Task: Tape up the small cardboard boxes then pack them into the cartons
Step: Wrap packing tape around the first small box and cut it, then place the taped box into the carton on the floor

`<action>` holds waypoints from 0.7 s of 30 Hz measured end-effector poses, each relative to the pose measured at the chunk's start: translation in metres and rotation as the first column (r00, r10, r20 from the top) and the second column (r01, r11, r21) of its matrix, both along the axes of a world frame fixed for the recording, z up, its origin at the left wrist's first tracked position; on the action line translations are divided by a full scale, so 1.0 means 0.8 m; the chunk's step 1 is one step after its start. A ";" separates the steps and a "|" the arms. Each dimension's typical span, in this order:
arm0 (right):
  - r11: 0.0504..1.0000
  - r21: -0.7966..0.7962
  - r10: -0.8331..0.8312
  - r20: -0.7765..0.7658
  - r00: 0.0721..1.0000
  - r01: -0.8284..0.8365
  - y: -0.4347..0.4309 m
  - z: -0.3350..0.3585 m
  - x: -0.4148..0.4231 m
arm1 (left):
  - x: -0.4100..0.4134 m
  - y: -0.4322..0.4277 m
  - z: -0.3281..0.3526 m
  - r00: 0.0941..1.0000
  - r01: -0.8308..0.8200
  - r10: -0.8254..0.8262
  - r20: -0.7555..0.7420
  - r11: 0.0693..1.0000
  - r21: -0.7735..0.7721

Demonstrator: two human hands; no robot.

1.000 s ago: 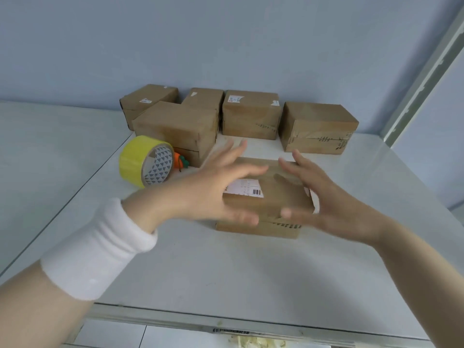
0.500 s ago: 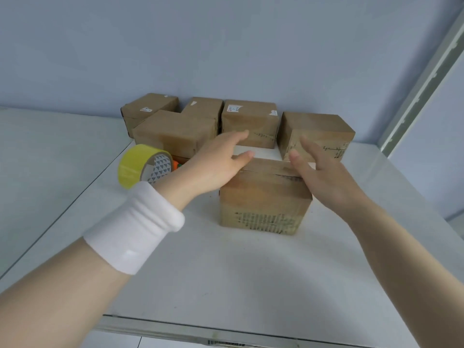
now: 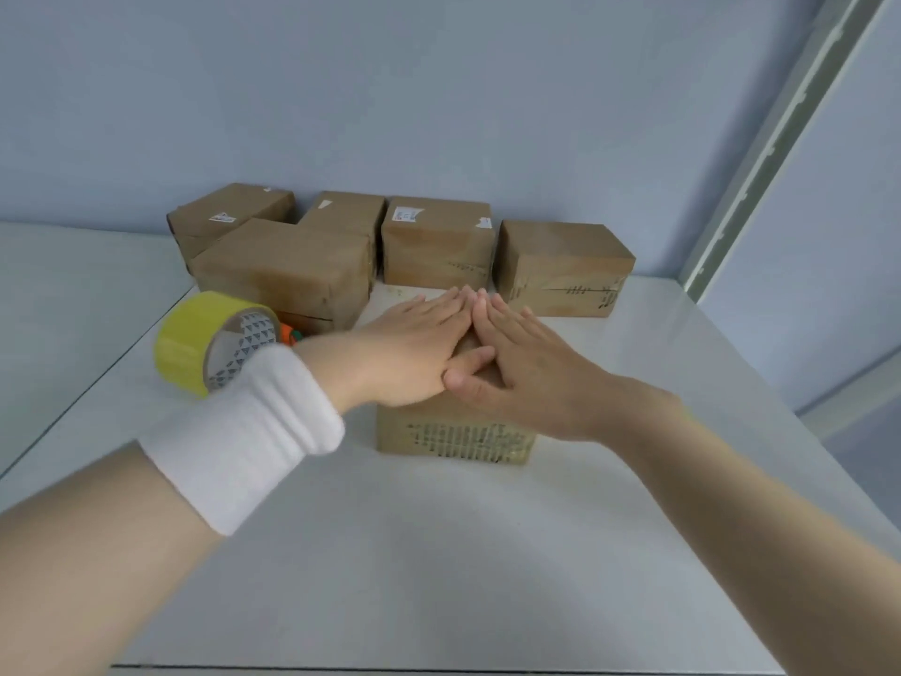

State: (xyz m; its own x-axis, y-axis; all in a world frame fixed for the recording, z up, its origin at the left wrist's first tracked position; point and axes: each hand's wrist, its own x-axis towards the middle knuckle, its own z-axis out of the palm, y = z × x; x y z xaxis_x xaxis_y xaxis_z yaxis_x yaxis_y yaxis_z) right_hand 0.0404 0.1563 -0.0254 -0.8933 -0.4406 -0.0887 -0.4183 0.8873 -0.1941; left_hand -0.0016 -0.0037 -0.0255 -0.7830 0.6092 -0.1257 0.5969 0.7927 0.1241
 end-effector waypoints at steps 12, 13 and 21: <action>0.967 -0.245 0.004 -0.278 0.961 -0.075 0.010 -0.016 0.012 | 0.032 -0.020 -0.016 0.984 -0.155 0.042 0.173 0.683 0.714; 0.931 -0.365 -0.076 -0.239 0.968 -0.016 0.014 -0.011 0.016 | 0.036 -0.028 -0.016 0.975 -0.197 0.029 0.219 0.560 0.805; 0.277 -0.908 -0.264 0.243 0.933 0.315 0.029 0.010 0.118 | 0.097 -0.022 -0.015 0.908 -0.251 -0.247 0.339 0.327 0.911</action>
